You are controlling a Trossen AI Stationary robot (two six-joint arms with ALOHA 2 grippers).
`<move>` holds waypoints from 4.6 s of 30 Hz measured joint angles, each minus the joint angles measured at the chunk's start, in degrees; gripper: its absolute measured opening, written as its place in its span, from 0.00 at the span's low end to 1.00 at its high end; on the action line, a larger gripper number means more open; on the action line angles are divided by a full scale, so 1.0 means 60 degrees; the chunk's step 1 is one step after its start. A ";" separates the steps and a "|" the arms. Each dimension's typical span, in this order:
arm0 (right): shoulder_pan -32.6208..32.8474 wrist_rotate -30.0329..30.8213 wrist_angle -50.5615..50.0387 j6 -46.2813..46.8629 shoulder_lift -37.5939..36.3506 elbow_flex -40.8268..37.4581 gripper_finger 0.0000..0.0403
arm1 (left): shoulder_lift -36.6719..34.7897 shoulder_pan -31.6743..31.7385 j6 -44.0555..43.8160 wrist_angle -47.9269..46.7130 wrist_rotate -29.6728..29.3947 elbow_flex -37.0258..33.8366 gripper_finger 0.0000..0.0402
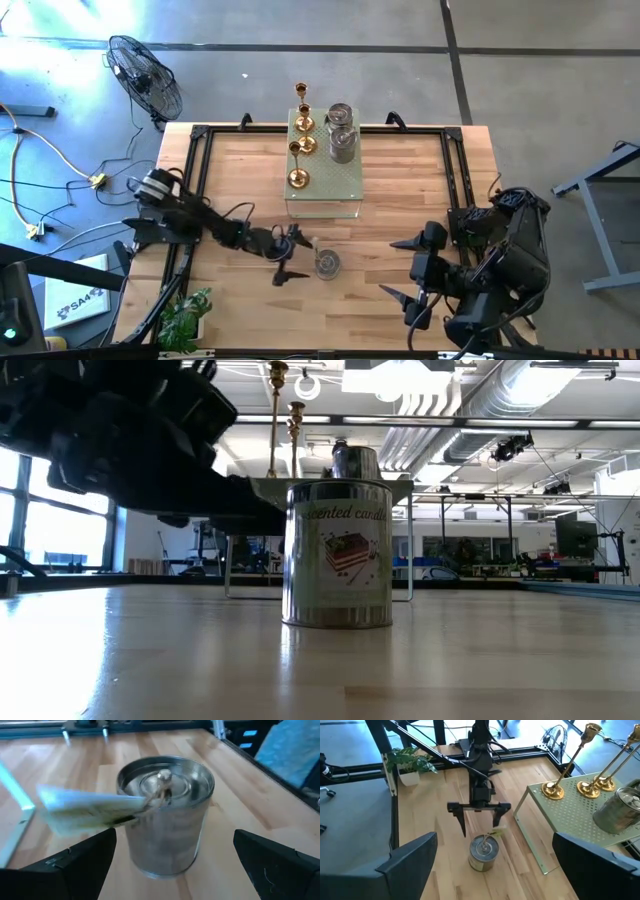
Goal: Pick & Place candle stick holders
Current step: Put the green scented candle on the shelf aligned with the other brown scented candle
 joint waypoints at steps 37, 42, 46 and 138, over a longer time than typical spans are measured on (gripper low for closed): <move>-0.0076 0.0000 0.0001 -0.0285 0.0007 -0.0004 0.97 | 0.1290 0.0364 0.0096 -0.0068 0.0813 0.1623 0.99; -0.0076 -0.0034 0.0000 -0.0355 0.0007 -0.0004 0.97 | 0.1303 0.0365 0.0073 -0.0108 0.0813 0.1620 0.99; -0.0076 -0.0092 0.0003 -0.0357 0.0007 -0.0004 0.97 | 0.1297 0.0365 0.0282 0.0237 0.0809 0.1623 0.99; -0.0539 -0.0313 0.0003 -0.1306 -0.0029 -0.0004 0.97 | 0.3420 0.0708 -0.1049 -0.3936 0.3258 0.5819 0.90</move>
